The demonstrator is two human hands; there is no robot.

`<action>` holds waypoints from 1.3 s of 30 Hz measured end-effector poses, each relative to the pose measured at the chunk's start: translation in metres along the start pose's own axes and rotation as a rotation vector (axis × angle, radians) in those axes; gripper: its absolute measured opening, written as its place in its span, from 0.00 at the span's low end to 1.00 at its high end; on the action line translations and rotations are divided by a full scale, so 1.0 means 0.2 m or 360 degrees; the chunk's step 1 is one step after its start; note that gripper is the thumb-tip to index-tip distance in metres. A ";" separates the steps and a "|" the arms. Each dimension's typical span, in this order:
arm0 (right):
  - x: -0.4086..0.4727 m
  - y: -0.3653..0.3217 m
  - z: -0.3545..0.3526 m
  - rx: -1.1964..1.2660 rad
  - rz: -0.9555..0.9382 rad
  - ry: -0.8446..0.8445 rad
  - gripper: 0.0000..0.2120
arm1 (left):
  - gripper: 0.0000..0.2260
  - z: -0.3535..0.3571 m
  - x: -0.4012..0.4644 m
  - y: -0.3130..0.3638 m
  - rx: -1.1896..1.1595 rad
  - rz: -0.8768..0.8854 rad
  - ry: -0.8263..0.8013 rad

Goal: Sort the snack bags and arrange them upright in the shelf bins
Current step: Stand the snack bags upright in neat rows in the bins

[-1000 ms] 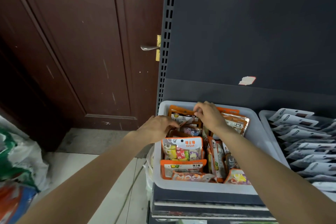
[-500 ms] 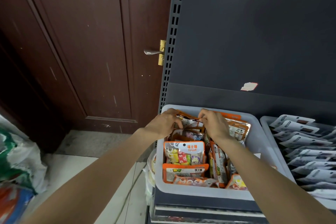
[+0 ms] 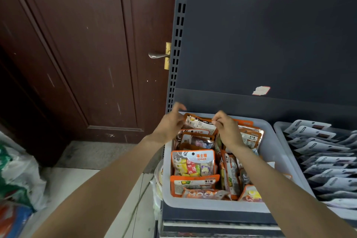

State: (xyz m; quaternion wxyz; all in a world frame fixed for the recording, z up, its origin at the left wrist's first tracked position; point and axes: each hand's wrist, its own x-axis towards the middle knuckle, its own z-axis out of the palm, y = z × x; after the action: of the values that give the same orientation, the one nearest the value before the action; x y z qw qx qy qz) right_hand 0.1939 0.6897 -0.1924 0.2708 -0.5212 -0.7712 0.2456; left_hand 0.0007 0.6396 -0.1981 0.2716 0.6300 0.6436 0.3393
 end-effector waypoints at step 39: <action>0.01 0.00 0.01 -0.0620 -0.0058 -0.0488 0.17 | 0.06 0.08 0.01 -0.01 0.1030 0.0036 -0.0087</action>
State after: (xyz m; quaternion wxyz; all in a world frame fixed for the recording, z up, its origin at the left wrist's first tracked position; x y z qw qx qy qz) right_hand 0.1911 0.6913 -0.1933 0.0495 -0.5063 -0.8452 0.1637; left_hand 0.0115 0.6438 -0.2087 0.0705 0.6996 0.7035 0.1029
